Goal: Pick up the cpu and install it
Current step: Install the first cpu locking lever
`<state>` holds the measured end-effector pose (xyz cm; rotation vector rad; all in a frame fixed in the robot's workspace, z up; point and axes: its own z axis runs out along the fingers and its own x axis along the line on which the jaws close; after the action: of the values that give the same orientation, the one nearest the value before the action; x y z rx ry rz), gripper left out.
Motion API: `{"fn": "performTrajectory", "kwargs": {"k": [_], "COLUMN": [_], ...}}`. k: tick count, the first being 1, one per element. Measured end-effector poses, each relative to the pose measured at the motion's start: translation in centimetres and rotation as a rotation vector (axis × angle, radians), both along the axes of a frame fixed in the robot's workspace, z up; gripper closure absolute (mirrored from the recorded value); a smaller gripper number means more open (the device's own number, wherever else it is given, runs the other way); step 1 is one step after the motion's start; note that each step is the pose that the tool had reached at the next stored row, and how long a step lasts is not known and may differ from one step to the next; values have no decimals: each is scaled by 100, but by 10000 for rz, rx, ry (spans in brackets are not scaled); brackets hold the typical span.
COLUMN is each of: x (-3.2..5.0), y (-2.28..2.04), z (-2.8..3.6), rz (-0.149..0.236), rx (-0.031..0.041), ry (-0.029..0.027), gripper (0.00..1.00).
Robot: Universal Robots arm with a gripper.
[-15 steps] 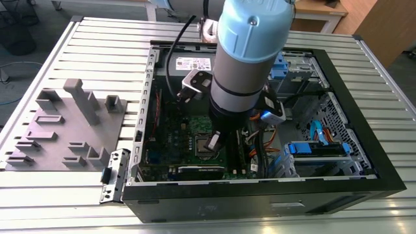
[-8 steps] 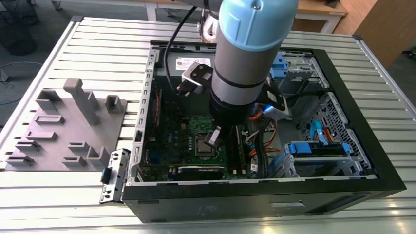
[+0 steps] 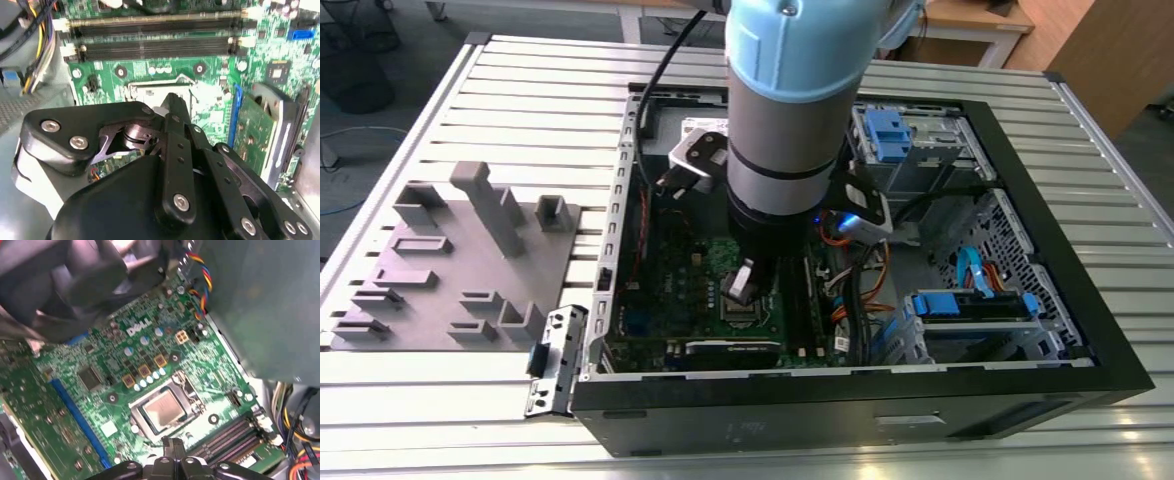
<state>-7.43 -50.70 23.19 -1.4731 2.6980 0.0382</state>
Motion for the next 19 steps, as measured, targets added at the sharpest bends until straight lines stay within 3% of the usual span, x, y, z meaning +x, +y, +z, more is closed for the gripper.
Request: {"fn": "performTrajectory", "kwargs": {"k": [2,4,7,14,19], "x": [-46,-60,-61,-61,-61], "y": [0,1,1,2,2], "z": [-1,-1,65,364,388], "rz": [-2,-1,-3,-15,-18], "rx": [0,-1,-2,-1,0], "ry": [-79,-116,-117,-117,-118], "gripper": [89,89,89,89,89]}}
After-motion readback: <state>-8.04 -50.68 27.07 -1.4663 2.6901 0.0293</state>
